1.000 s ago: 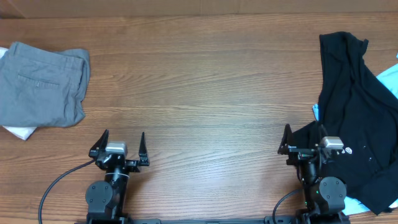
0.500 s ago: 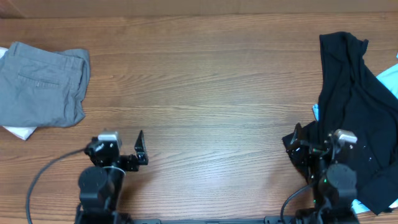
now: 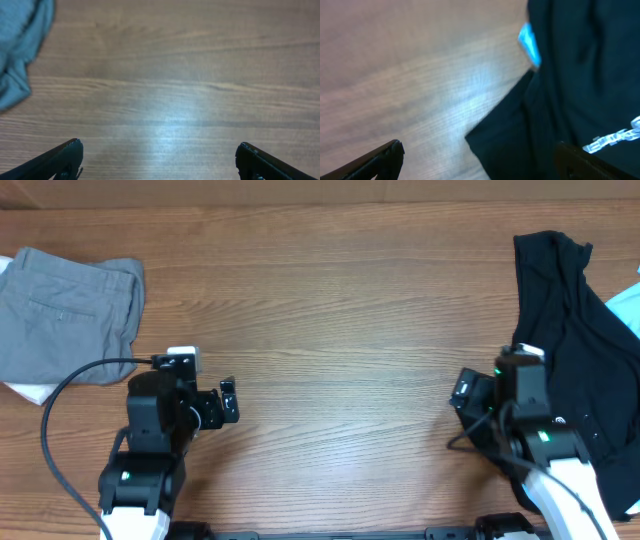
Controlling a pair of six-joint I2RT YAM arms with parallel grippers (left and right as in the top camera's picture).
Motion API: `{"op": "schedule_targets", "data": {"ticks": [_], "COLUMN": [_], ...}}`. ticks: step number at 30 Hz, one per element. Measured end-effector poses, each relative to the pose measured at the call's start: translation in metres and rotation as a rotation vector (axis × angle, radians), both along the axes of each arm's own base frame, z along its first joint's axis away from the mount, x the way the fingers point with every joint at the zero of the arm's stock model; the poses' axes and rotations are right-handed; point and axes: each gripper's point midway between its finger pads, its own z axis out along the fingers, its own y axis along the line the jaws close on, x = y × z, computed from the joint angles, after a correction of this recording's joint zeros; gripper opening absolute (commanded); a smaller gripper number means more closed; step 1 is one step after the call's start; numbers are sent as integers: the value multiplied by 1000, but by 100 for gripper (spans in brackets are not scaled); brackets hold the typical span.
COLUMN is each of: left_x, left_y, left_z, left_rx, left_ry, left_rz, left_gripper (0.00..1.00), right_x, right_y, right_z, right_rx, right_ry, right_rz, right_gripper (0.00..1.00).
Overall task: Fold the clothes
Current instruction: 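Reach the right gripper to the black shirt and grasp it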
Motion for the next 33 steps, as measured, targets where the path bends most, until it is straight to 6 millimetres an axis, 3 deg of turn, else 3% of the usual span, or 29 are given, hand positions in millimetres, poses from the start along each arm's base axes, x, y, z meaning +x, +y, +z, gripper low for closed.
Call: {"op": "schedule_targets", "data": {"ticks": [5,11,15,19,21,28,33], "left_x": [0,0,0,0,0,1,1], "left_y": [-6,-10,-11,-11,-11,-11,-12], "left_z": [-15,-19,-19,-19,-19,-18,-18], "left_rx": [-24,-36,-40,-43,-43,-43,-45], "left_ry": [64,82,81,81,81,78,78], "left_rz": [-27,-40,-44,-46,-46,-46,-48], "left_gripper": [100,100,100,100,100,100,100], "right_x": [-7,-15,-22,-9,-8,-16,-3], "right_y": [4,2,1,3,3,0,-5], "right_z": [-44,-86,-109,-110,-111,-108,-77], "right_rx": [18,8,5,9,13,-2,-34], "right_ry": [189,346,435,416,413,462,455], "right_rz": [-3,-52,-68,-73,-79,-95,-106], "right_gripper": [100,100,89,27,6,4,4]}}
